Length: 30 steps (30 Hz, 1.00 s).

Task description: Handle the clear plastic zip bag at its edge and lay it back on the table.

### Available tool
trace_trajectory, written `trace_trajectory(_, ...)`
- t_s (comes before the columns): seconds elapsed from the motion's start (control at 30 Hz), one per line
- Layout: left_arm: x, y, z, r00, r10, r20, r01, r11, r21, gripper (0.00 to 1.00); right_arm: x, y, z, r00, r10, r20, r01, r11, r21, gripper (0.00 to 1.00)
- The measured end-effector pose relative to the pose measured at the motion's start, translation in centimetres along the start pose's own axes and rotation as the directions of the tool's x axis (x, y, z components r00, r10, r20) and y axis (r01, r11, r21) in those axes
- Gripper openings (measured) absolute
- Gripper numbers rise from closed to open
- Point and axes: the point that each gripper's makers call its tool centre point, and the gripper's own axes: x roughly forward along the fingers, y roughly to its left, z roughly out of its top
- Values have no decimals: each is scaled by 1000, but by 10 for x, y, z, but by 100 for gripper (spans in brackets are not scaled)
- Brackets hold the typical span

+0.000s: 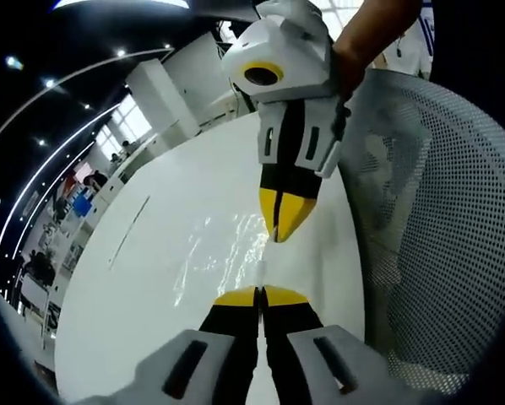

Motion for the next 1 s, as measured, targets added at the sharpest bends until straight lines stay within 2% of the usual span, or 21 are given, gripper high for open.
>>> trace_trajectory(0.27, 3, -2, -3, 1000, -20, -17, 21, 1000, 20, 2, 0, 5, 1, 1000, 11, -8, -12, 998, -59, 0)
trace_trajectory(0.37, 6, -4, -4, 999, -31, -36, 33, 998, 48, 0, 1, 6, 2, 1000, 14, -13, -14, 998, -68, 0)
trace_trajectory(0.57, 6, -5, -2, 999, -33, -33, 35, 997, 67, 0, 0, 5, 0, 1000, 3, -27, -6, 996, -92, 0)
trace_trajectory(0.7, 6, -7, -3, 998, -43, -35, 45, 997, 68, 0, 1, 8, 9, 1000, 6, 6, -6, 994, -111, 5)
trace_trajectory(1.0, 7, -7, 0, 999, -43, -24, 44, 997, 55, 0, 7, 18, 20, 999, 33, 22, -29, 986, -167, 6)
